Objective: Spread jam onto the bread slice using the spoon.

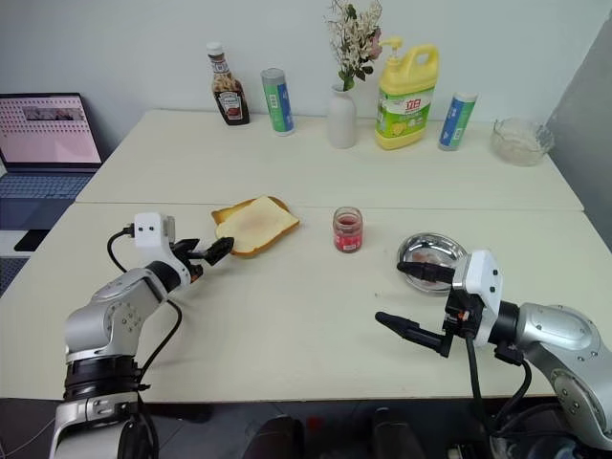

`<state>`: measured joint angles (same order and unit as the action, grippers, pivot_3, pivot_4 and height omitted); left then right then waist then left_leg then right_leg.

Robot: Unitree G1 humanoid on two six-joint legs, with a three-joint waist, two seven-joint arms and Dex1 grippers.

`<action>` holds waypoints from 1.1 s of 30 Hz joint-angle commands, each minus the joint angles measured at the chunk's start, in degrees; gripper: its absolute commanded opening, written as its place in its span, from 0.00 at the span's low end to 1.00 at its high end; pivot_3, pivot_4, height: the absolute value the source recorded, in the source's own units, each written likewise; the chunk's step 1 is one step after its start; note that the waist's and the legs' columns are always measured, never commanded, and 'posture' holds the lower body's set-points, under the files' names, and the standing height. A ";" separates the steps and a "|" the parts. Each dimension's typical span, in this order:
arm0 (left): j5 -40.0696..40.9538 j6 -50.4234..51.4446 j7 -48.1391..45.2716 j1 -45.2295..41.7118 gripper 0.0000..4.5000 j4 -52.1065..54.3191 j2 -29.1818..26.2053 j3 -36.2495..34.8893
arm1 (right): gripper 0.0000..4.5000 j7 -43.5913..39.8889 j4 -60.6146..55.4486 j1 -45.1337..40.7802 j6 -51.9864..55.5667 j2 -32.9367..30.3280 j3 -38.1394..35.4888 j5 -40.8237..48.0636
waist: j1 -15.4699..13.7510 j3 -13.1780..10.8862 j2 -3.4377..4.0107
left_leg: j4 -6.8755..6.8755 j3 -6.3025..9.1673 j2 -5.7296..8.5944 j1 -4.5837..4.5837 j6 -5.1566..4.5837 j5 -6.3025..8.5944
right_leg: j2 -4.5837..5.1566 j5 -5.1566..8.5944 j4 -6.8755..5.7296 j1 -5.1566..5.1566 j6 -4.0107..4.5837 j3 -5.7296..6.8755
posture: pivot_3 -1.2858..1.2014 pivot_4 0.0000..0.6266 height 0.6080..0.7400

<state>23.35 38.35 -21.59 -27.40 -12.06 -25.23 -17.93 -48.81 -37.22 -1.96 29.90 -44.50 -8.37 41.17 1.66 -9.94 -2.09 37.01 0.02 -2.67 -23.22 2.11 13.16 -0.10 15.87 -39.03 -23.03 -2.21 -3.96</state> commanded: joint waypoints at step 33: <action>22.77 21.21 -19.58 9.92 0.00 18.75 -9.73 -2.44 | 1.00 -0.02 -1.73 1.84 2.08 -2.42 -3.01 1.56 | 0.29 0.00 0.00 | -0.05 -0.04 -0.02 -0.09 0.01 0.00 | 0.03 0.01 0.02 -0.12 -0.01 -0.02 | 0.52 0.24 1.00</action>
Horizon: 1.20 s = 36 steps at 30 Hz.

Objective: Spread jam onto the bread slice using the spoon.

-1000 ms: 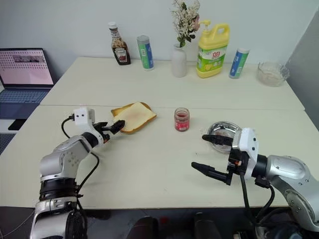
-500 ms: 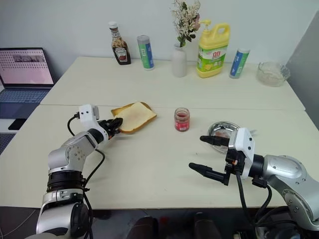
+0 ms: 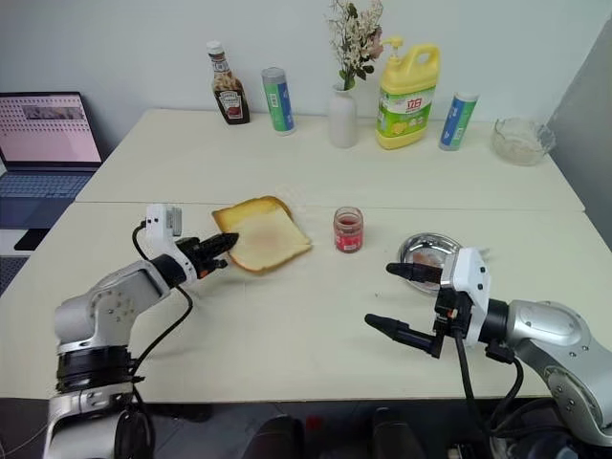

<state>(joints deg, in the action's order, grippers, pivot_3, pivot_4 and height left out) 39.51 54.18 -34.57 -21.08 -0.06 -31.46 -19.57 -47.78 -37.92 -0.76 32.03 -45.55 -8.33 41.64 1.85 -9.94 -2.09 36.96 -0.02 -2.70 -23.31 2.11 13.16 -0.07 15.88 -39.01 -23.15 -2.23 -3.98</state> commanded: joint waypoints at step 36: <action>-5.50 -5.31 -3.06 6.27 0.16 11.20 2.61 15.44 | 1.00 -6.21 -3.20 5.73 2.34 -6.08 -2.00 0.13 | -0.18 0.01 -0.01 | 0.04 -0.02 0.01 0.07 -0.01 0.00 | -0.03 0.10 0.01 0.06 -0.11 -0.06 | 0.52 0.24 1.00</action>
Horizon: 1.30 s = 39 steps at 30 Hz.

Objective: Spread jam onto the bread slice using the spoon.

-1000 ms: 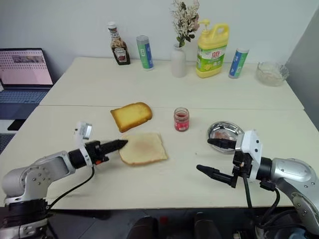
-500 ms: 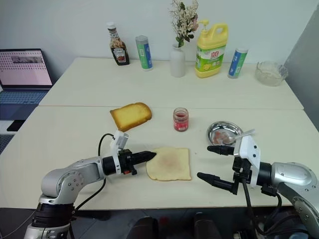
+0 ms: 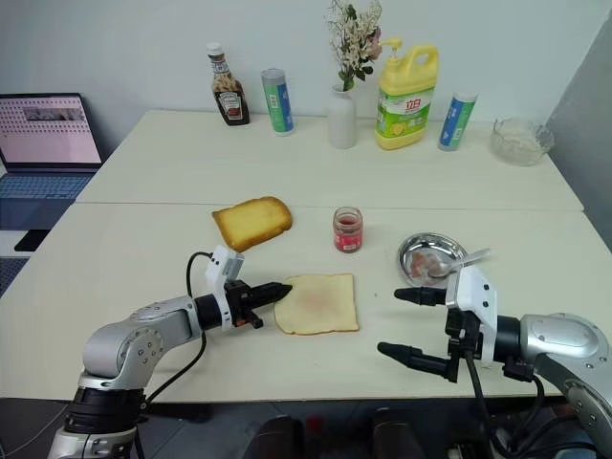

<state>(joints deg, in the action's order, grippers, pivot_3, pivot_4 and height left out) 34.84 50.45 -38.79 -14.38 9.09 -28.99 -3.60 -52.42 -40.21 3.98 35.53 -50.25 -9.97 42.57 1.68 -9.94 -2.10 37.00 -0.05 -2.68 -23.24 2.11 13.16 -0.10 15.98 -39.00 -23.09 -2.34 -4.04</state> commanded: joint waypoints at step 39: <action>-14.92 -24.79 -20.00 -16.24 0.98 16.65 -11.08 16.77 | 1.00 36.74 28.15 -8.28 3.50 25.66 -24.59 5.10 | 0.19 -0.04 0.11 | -0.04 -0.07 -0.04 -0.04 -0.01 0.00 | -0.09 -0.04 -0.01 -0.05 0.10 -0.08 | 0.52 0.24 1.00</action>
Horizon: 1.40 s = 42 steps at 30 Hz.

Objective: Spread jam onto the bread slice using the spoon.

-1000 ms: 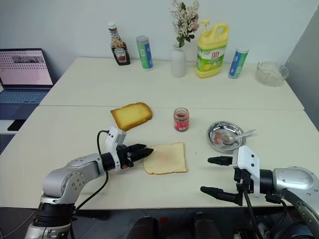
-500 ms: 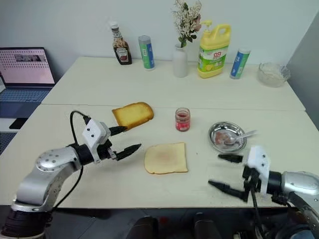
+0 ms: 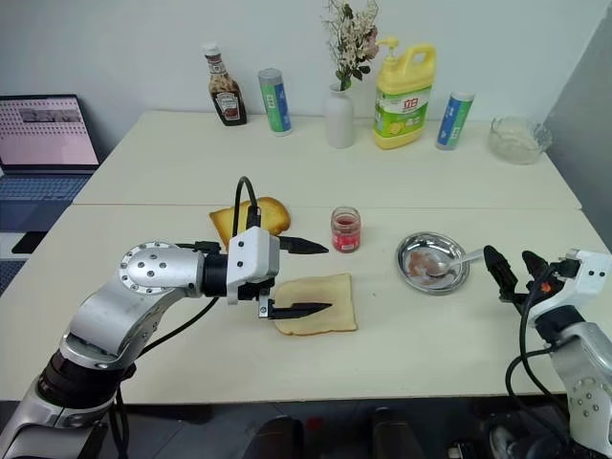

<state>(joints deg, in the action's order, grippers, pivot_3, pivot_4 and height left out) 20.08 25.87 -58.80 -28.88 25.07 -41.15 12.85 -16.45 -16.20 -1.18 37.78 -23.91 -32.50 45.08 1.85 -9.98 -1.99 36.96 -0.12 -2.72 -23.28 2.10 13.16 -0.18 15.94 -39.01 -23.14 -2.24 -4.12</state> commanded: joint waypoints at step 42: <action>-3.27 -1.37 0.00 -1.55 1.00 -2.57 4.31 1.96 | 0.01 -10.88 42.79 -26.56 2.34 -2.43 -4.56 6.57 | 0.04 -0.03 0.13 | 0.00 -0.01 0.01 -0.02 -0.01 0.00 | -0.01 -0.05 0.03 0.00 0.07 0.00 | 0.52 0.24 1.00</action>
<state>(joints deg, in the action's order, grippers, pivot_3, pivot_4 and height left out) 17.05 25.62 -58.89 -30.32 22.15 -36.40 15.93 -27.29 29.34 -27.69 39.65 -25.51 -35.13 49.83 1.89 -10.01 -1.86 36.96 -0.13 -2.70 -23.30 2.09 13.17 -0.19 15.88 -38.98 -23.15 -2.17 -4.13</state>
